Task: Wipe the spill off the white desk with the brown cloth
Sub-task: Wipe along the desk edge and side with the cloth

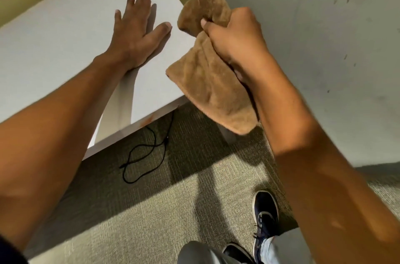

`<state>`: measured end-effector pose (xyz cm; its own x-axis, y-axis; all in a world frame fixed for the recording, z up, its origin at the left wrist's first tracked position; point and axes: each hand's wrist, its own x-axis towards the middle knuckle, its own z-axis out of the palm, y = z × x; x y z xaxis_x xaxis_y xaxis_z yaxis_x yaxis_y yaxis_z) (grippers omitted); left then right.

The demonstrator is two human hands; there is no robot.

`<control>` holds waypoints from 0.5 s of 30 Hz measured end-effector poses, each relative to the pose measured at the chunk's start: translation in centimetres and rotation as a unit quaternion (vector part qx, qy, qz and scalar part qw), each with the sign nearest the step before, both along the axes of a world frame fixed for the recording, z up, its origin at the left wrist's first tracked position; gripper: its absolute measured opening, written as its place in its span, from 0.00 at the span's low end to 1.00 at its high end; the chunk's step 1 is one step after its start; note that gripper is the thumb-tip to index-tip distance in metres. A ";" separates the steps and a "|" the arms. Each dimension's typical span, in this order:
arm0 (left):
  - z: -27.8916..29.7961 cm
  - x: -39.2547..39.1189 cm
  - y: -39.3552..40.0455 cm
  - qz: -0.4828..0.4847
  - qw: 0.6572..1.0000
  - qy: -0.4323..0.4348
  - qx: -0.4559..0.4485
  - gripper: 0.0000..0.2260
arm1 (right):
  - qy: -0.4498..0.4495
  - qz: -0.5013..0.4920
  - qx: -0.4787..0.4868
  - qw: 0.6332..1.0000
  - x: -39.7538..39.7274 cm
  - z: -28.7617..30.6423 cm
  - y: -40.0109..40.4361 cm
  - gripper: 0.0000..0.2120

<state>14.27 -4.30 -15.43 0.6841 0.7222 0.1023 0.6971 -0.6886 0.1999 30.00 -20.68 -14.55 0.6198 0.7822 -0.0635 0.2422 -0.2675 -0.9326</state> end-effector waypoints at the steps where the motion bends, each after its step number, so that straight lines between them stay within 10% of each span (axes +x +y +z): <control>1: 0.0 0.0 0.0 0.001 1.000 0.000 -0.002 0.37 | 0.027 0.003 0.004 1.000 0.4 0.0 1.0 0.15; 15: 0.3 -0.6 -1.0 -0.003 0.995 -0.086 -0.052 0.33 | 0.061 -0.034 0.083 0.994 -3.3 -1.4 -6.5 0.12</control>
<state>13.71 -5.33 -15.16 0.6676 0.7308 0.1426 0.6422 -0.6621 0.3863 26.74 -27.20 -15.96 0.6677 0.7443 -0.0150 0.1107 -0.1192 -0.9867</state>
